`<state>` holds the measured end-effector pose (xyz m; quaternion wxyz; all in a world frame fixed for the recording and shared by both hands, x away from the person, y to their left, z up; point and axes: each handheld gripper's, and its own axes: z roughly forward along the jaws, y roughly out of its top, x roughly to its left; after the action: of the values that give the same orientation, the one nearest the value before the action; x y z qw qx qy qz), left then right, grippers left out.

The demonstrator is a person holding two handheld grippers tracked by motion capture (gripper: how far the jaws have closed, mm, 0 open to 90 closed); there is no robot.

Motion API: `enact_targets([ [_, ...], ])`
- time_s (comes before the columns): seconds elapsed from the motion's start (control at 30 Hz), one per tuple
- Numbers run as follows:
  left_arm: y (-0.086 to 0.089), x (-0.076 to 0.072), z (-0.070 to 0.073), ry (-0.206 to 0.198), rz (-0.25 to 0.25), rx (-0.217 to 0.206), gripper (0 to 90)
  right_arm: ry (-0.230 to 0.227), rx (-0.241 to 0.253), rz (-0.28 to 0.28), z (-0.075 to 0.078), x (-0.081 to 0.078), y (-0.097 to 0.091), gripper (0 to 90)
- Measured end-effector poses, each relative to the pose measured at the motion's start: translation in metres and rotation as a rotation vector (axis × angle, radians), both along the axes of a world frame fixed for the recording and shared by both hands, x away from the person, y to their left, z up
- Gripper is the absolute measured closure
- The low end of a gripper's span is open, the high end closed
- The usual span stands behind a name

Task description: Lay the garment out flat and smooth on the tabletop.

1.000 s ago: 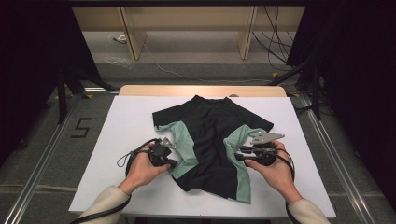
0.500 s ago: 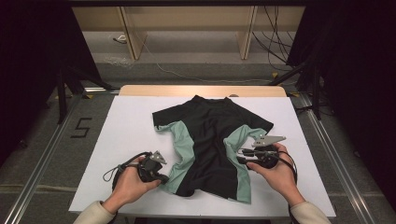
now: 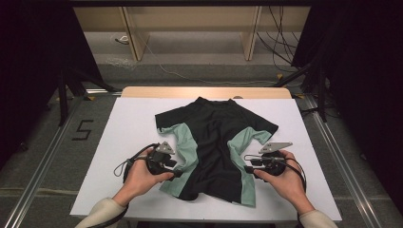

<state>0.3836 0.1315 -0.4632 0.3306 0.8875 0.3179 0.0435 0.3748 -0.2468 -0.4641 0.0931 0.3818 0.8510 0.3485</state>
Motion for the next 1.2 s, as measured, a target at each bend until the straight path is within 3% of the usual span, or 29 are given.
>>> enact_targets([
  [0.17,-0.008,0.016,-0.009,0.007,-0.002,-0.007,50.2,0.026,-0.022,-0.017,-0.006,0.003,0.002,58.3],
  [0.37,-0.015,0.024,-0.011,0.010,-0.020,-0.010,64.0,0.032,-0.018,-0.019,-0.009,0.009,0.007,65.3],
  [0.5,-0.017,0.023,-0.013,0.005,-0.041,0.022,74.3,0.031,-0.049,0.017,-0.011,0.012,0.016,77.8],
  [0.63,-0.014,0.022,-0.011,0.005,-0.036,0.026,85.3,0.023,-0.064,0.023,-0.010,0.013,0.018,85.6],
  [0.9,-0.007,0.011,-0.004,0.005,-0.008,0.023,87.2,0.007,-0.084,0.030,-0.004,0.007,0.012,87.8],
  [1.2,0.007,-0.003,0.001,0.033,0.015,0.025,87.3,0.027,-0.114,0.011,0.002,-0.004,-0.002,88.2],
])
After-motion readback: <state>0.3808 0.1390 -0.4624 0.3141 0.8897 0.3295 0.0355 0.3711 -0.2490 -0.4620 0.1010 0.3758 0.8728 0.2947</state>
